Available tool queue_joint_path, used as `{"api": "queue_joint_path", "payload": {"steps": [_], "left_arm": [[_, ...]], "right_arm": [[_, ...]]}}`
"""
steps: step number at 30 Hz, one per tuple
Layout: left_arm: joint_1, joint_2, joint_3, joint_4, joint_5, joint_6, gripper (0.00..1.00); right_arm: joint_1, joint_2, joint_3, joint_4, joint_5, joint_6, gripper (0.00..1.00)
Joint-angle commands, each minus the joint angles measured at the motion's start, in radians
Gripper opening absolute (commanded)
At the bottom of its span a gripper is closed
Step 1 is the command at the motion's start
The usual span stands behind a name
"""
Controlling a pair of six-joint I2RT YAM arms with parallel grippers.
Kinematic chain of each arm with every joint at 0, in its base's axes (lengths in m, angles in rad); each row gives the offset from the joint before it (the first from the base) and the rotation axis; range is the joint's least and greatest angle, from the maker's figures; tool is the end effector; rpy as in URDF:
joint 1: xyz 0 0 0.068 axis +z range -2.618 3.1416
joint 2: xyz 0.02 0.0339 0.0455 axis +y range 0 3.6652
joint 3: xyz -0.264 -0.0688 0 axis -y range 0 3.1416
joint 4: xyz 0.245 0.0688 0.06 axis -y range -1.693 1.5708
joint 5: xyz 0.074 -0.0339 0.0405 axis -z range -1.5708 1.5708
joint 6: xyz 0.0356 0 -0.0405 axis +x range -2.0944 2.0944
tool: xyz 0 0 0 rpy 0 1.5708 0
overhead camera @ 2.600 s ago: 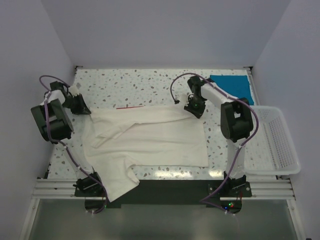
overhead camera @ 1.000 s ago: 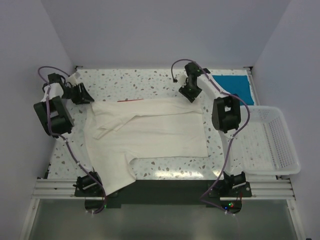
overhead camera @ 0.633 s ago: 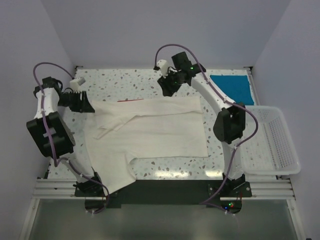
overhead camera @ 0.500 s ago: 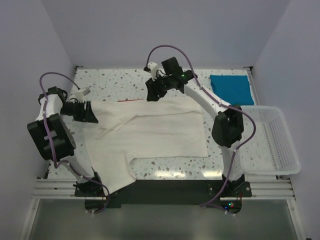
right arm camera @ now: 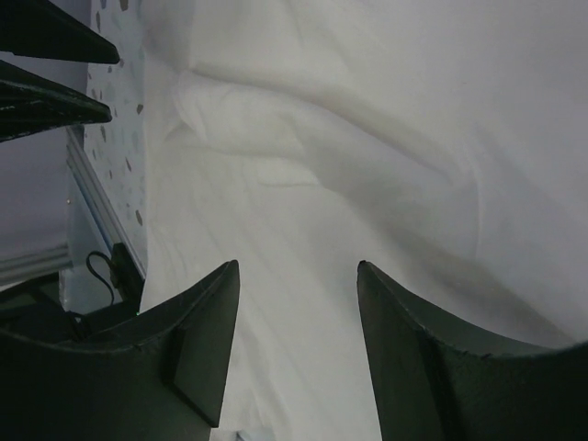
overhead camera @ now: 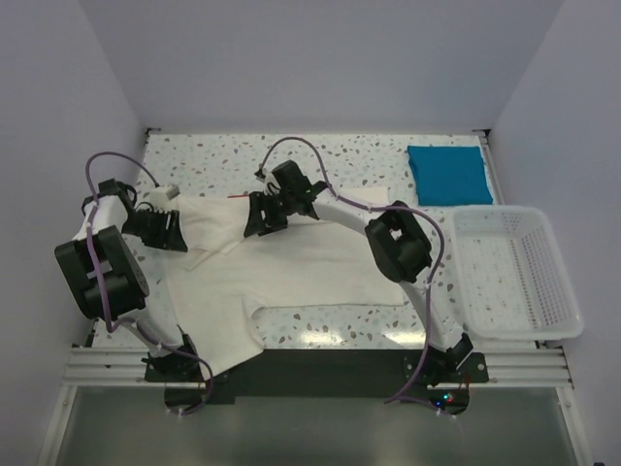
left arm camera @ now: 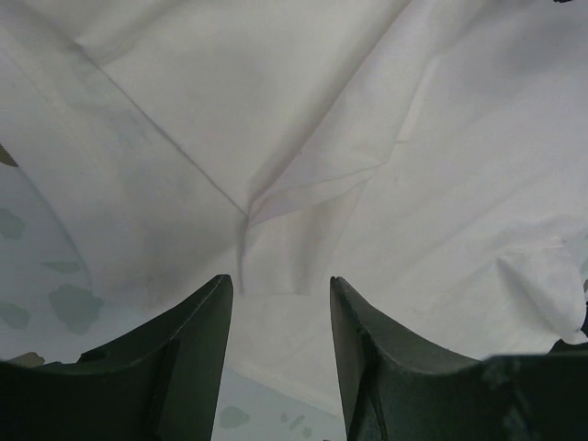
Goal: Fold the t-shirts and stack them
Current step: Fold the tshirt
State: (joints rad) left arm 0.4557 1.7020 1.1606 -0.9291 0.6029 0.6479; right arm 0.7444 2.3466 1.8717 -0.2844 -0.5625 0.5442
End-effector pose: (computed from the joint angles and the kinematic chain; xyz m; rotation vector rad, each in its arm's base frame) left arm 0.2834 0.1164 0.1976 0.2978 2.6551 -0.6370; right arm 0.3738 0.3702 0.1716 -0.5666 2.4918 1.2401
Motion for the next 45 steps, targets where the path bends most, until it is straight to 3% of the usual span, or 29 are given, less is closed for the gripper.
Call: {"api": "queue_joint_path", "payload": {"steps": [1,10,26,31,36,39,45], "left_arm": [[-0.009,-0.004,0.004,0.059,-0.023,-0.007,0.51],[-0.034,-0.024,-0.039,0.088,-0.045,0.004,0.51],[-0.166,0.056,-0.004,0.21,-0.14,0.044,0.53],[-0.19,0.088,0.034,0.196,-0.132,0.102,0.52],[-0.199,0.119,0.086,0.07,-0.056,0.209,0.33],[-0.203,0.13,0.102,-0.028,-0.025,0.252,0.26],[-0.221,0.111,0.117,-0.15,0.023,0.317,0.11]], "right_arm": [[0.024,0.014,0.012,0.109,0.035,0.143,0.57],[0.036,0.072,0.006,0.151,0.15,0.25,0.54],[0.033,0.108,0.004,0.218,0.145,0.264,0.46],[0.033,0.114,0.01,0.231,0.147,0.255,0.36],[0.027,0.103,0.011,0.249,0.127,0.249,0.1],[0.021,0.092,0.003,0.257,0.11,0.244,0.0],[0.004,0.053,-0.035,0.281,0.09,0.25,0.0]]}}
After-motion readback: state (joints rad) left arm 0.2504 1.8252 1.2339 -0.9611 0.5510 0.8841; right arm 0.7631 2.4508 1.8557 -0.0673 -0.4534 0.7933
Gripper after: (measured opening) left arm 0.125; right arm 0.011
